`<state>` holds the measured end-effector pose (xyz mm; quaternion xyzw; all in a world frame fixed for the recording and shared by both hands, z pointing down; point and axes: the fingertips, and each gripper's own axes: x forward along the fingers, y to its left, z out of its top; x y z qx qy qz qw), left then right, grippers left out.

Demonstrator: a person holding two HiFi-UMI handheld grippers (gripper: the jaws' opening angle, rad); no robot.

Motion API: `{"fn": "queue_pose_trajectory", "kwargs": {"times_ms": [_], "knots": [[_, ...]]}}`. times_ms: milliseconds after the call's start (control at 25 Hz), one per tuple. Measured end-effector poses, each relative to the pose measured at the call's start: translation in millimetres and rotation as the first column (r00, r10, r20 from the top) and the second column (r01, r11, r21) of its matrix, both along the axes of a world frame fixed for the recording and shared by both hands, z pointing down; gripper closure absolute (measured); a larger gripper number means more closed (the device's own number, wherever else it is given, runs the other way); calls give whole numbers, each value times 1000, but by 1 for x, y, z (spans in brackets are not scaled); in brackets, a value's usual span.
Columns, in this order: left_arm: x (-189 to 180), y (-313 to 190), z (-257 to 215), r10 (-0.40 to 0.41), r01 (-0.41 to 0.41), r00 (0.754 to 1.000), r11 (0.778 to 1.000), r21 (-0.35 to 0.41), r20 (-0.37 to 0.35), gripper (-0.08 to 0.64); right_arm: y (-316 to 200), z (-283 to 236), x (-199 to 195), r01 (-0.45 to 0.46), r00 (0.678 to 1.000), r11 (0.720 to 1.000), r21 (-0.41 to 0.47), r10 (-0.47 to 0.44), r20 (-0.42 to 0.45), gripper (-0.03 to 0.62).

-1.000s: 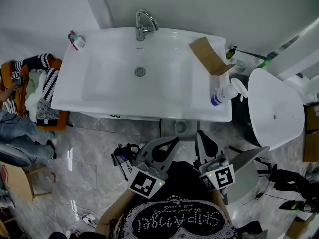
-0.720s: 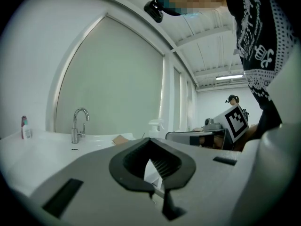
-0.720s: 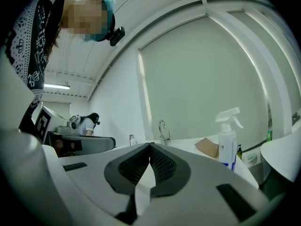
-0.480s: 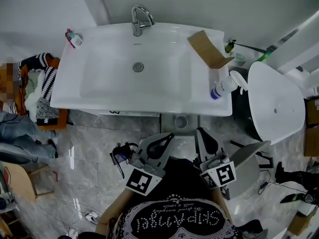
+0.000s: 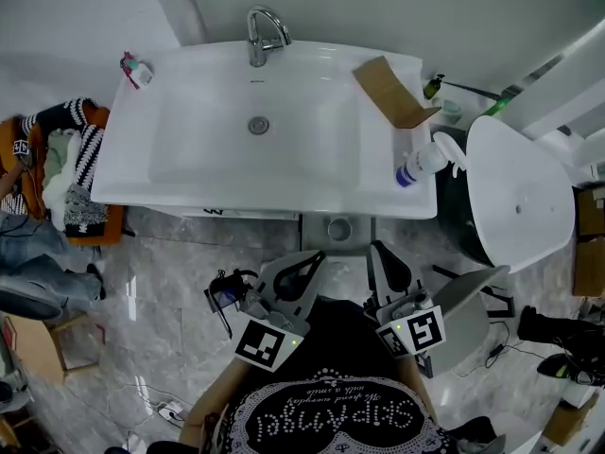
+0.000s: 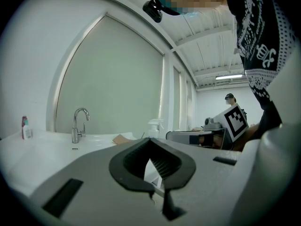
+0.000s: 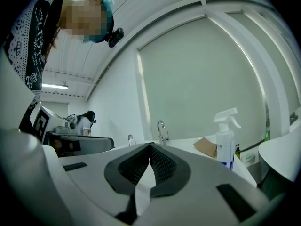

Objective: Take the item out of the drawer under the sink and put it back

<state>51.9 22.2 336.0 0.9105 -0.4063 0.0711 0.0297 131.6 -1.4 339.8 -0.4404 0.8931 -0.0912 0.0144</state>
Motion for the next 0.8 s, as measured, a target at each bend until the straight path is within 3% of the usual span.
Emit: {"fn": "queue_pose_trajectory", "kwargs": {"times_ms": [200, 400, 640, 800], "knots": [[-2, 2, 0, -5, 5, 1000, 1000, -4, 1, 560, -2, -1, 4, -5, 1000, 1000, 8, 5, -21, 577], [-6, 3, 2, -26, 26, 1000, 1000, -10, -5, 560, -6, 16, 9, 45, 972, 999, 26, -37, -233, 576], [-17, 3, 3, -71, 70, 997, 997, -24, -25, 560, -2, 79, 7, 167, 836, 985, -36, -161, -525, 575], [-24, -1, -1, -162, 154, 977, 985, -73, -139, 560, 6, 132, 3, 241, 687, 958, -152, -279, -671, 575]]}}
